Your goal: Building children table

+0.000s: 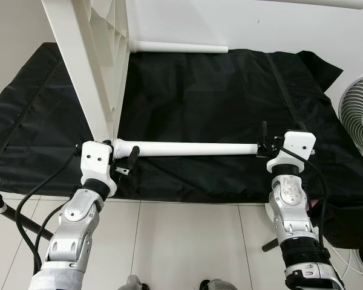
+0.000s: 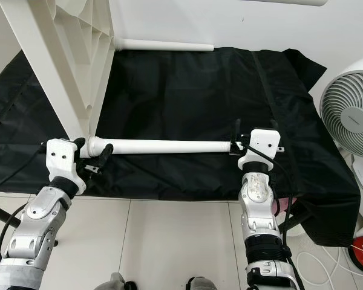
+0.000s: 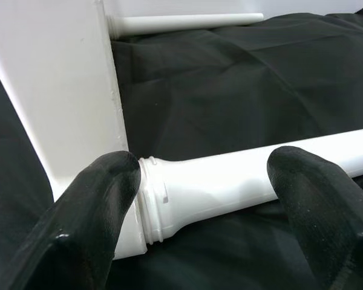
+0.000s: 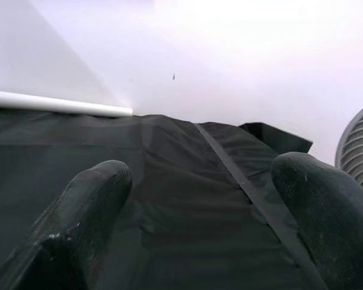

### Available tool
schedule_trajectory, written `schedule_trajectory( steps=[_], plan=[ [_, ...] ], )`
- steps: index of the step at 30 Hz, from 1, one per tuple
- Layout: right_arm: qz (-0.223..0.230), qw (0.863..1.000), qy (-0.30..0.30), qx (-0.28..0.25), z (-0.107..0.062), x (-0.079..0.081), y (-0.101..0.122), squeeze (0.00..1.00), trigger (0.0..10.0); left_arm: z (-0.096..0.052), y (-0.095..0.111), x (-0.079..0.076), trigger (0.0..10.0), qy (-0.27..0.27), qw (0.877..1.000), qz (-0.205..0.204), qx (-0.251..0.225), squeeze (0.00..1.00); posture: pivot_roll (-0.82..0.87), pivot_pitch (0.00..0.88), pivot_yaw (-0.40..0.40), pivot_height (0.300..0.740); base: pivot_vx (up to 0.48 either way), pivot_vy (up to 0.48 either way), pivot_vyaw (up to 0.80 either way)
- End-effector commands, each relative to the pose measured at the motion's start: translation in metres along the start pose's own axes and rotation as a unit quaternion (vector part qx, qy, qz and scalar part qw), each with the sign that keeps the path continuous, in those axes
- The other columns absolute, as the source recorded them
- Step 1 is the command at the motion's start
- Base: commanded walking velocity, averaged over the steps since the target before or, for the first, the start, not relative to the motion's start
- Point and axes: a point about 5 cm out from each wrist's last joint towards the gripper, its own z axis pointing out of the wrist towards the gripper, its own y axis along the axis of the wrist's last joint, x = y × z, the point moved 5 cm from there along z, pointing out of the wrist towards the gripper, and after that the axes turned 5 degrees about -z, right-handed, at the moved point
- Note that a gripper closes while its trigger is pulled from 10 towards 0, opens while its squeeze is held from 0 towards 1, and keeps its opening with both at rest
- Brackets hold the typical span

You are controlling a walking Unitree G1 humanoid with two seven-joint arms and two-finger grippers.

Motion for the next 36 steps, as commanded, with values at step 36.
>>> schedule_trajectory(
  steps=[36],
  plan=[
    [0.119, 0.992, 0.028, 0.015, 0.009, 0.019, 0.004, 0.0, 10.0, 0.0, 0.046, 0.029, 10.0, 0.004, 0.996, 0.078, -0.038, 0.0, -0.04, 0.06, 0.026, 0.74, 0.0, 0.0, 0.0]
  ],
)
